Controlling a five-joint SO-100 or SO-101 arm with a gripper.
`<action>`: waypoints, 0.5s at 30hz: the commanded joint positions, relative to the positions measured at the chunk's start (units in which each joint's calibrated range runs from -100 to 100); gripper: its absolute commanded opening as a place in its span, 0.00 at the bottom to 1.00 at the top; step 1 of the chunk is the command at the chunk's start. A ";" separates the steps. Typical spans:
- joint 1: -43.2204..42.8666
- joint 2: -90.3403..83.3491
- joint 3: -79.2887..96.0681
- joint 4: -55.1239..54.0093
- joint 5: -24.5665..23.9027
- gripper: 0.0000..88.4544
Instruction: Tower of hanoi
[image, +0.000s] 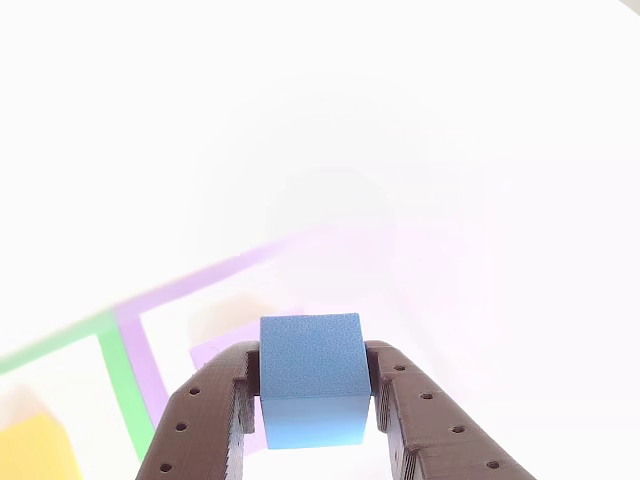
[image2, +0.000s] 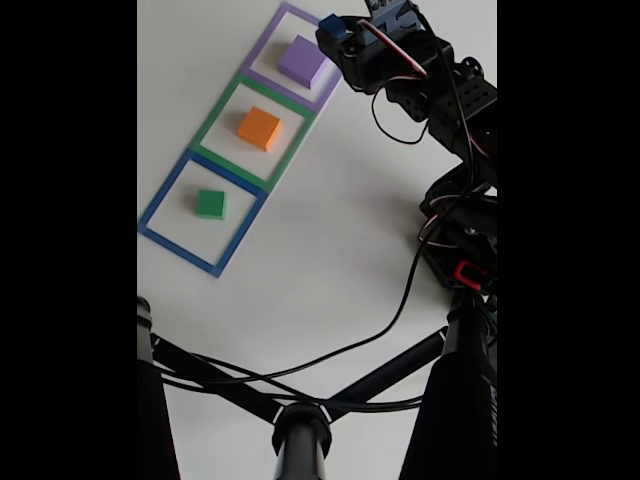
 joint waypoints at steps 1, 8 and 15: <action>0.21 6.29 1.82 -13.56 0.99 0.00; -1.04 17.67 2.91 -27.00 0.99 0.00; -2.28 34.06 -1.27 -42.55 0.99 0.00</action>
